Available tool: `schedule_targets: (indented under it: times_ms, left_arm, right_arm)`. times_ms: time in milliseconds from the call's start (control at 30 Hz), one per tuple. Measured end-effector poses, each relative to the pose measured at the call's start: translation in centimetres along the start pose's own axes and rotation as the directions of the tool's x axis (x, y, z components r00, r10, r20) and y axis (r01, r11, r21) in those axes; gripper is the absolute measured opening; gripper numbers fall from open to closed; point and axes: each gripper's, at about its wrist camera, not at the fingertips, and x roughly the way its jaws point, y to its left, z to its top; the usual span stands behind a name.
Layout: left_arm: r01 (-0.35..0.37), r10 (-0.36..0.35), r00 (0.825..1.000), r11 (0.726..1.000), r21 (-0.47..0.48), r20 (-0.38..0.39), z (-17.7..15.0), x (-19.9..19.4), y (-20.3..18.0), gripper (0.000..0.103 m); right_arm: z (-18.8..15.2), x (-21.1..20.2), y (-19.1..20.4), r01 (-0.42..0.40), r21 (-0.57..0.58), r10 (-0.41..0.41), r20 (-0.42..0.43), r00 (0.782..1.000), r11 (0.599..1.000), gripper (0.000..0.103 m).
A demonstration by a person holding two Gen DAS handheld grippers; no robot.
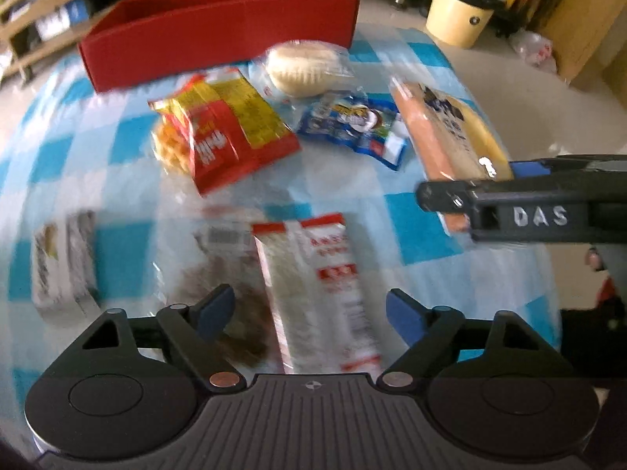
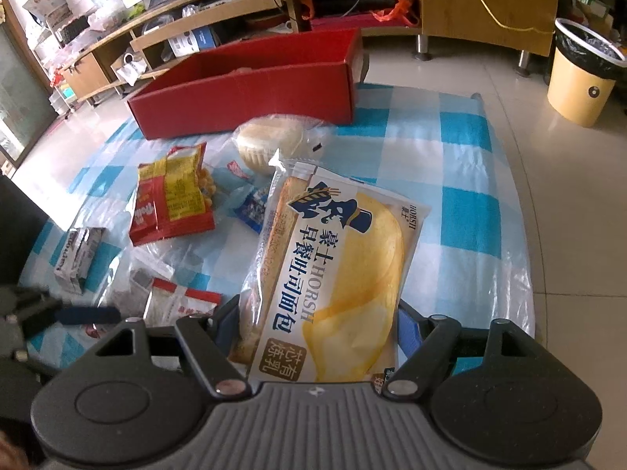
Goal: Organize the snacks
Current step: 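Grasp spicy strip packet with left tool while right tool grasps HORSH bread bag, then lift both held packets and carry them over the red box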
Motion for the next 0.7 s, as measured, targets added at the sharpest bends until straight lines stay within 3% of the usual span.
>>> schedule_targets:
  times_ms: [200,300,367,400,433,700]
  left_arm:
    - [-0.038,0.034,0.998,0.997,-0.069,-0.046,-1.1,1.9,-2.2,0.088]
    - [-0.114,0.111,0.992,0.992,-0.046,-0.062,-0.7,2.7,-3.7,0.087]
    - [-0.162,0.161,0.985,0.987,-0.02,-0.058,-0.7,2.8,-4.4,0.078]
    - [-0.146,0.145,0.988,0.989,-0.013,-0.053,-0.8,2.6,-4.6,0.064]
    - [-0.122,0.121,0.991,0.992,-0.022,-0.057,-0.9,2.3,-4.4,0.059]
    - [-0.059,0.052,0.997,0.99,-0.127,-0.056,-0.7,0.5,-1.6,0.054]
  right_arm:
    - [0.4,-1.3,-0.6,-0.021,0.001,0.021,0.032,0.999,1.0,0.075]
    - [0.4,-2.0,-0.9,-0.032,0.004,0.032,0.048,0.998,0.999,0.075]
    - [0.4,-2.4,-1.1,-0.035,0.005,0.035,0.059,0.998,0.999,0.075]
    - [0.5,-2.5,-1.2,-0.036,0.005,0.036,0.062,0.997,0.999,0.075]
    - [0.5,-2.6,-1.3,-0.038,0.006,0.038,0.065,0.997,0.999,0.075]
    - [0.8,-3.5,-1.4,-0.047,0.016,0.045,0.115,0.992,0.999,0.075]
